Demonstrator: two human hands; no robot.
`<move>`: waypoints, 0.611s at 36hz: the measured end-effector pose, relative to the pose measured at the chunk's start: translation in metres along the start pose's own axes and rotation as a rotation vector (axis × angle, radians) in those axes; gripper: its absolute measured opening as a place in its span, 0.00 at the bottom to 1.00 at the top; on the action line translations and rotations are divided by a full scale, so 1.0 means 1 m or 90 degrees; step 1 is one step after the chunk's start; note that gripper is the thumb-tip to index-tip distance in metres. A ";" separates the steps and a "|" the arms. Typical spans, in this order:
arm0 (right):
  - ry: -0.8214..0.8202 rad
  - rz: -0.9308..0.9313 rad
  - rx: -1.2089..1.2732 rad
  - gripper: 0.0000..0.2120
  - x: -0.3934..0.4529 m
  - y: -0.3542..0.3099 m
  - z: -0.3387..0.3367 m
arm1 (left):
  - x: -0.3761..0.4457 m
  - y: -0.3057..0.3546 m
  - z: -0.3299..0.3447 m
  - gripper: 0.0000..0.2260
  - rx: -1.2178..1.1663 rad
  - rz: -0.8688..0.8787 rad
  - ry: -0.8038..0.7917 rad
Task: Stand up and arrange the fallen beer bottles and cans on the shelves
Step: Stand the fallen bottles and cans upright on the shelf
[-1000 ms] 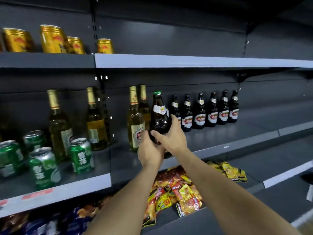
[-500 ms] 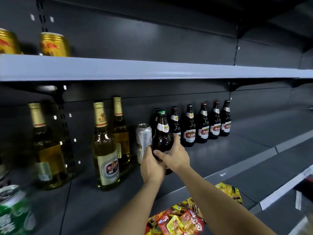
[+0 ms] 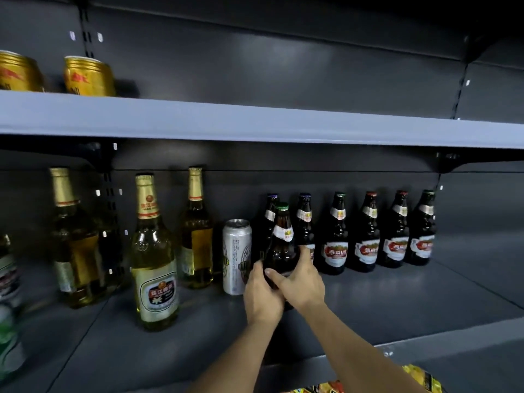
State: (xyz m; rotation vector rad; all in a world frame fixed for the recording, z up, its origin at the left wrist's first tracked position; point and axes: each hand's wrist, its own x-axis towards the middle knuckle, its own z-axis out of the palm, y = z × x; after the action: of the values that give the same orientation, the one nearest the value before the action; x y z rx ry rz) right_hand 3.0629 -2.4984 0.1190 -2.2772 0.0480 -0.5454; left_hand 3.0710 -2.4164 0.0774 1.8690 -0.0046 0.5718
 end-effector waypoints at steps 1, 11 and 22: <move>-0.008 0.000 0.003 0.33 0.002 0.004 0.002 | -0.001 -0.001 0.003 0.16 0.003 -0.005 0.008; -0.005 0.004 0.087 0.40 0.008 0.028 0.023 | 0.000 -0.009 0.006 0.16 0.057 -0.008 -0.007; 0.348 -0.305 0.064 0.25 -0.043 -0.041 0.049 | -0.022 -0.017 -0.072 0.23 0.202 0.110 0.213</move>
State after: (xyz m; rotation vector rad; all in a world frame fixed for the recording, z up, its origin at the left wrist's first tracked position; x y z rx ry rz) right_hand 3.0383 -2.4274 0.1023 -1.9765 -0.2558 -1.3766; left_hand 3.0289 -2.3521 0.0727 2.0671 0.1548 1.0493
